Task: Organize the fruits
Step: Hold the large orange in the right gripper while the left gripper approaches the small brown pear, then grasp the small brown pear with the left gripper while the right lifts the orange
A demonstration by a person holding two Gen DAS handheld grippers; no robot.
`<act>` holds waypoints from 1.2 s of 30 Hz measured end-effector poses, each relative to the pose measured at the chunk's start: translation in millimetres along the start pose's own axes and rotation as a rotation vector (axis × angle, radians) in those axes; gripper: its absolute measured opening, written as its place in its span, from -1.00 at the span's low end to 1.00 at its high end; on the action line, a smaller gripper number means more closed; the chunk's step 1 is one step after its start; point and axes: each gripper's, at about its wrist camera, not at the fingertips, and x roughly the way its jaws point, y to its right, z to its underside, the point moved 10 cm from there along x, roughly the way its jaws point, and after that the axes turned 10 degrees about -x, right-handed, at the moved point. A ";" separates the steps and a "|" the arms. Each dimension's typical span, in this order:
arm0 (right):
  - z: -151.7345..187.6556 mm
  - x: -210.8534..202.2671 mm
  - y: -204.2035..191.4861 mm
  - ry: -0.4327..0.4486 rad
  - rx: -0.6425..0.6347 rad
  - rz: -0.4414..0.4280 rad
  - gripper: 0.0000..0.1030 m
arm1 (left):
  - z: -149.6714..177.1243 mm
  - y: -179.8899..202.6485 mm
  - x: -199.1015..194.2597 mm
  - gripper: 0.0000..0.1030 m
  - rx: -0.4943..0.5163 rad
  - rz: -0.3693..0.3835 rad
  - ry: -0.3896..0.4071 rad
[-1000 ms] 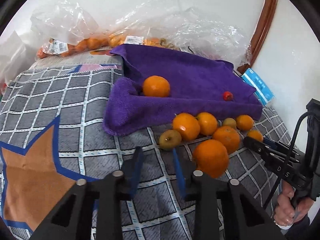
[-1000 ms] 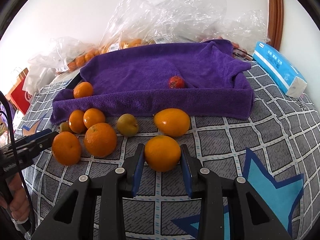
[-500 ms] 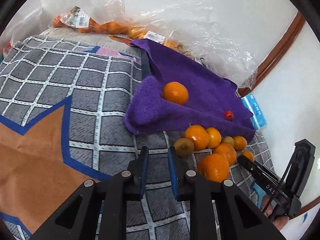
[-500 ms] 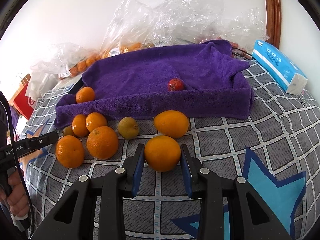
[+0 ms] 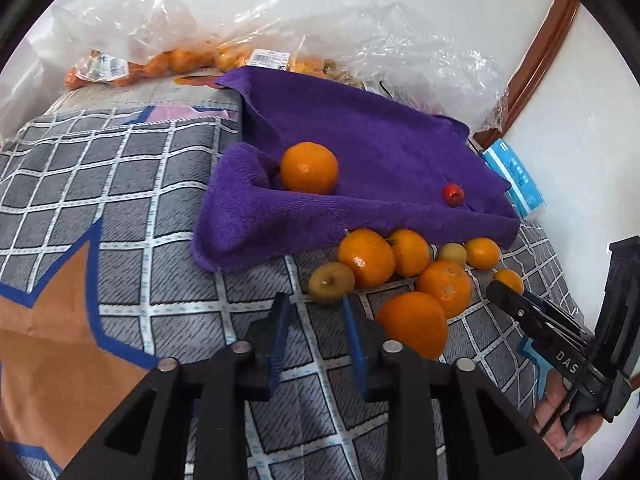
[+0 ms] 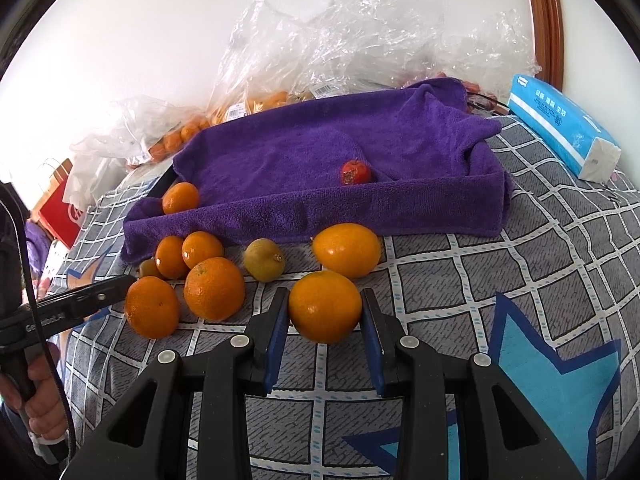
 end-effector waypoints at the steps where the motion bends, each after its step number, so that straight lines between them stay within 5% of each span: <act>1: -0.1 -0.7 0.5 0.004 0.003 -0.003 -0.33 | -2.5 1.6 0.6 -0.27 0.011 0.004 0.012; 2: -0.4 -1.3 1.0 0.007 0.009 -0.006 -0.33 | -4.4 2.2 1.6 -0.09 0.019 0.001 0.020; 4: -0.3 -1.2 2.1 0.008 0.018 -0.015 -0.33 | -6.3 3.9 2.5 -0.06 0.029 0.021 0.033; 7: 0.6 1.2 2.9 -0.004 0.026 -0.020 -0.33 | -6.5 3.5 1.5 -0.10 0.018 0.035 0.054; 10: 0.8 1.3 3.4 -0.002 0.024 -0.019 -0.33 | -3.8 8.5 -0.2 -0.55 0.022 0.056 0.057; 23: 0.9 3.3 5.1 -0.007 0.000 0.028 -0.33 | -14.1 14.7 -32.9 -0.54 0.039 0.058 0.224; 36: -1.0 -2.2 2.8 0.019 -0.022 0.029 -0.33 | -16.7 18.5 -46.2 -0.54 0.048 0.081 0.263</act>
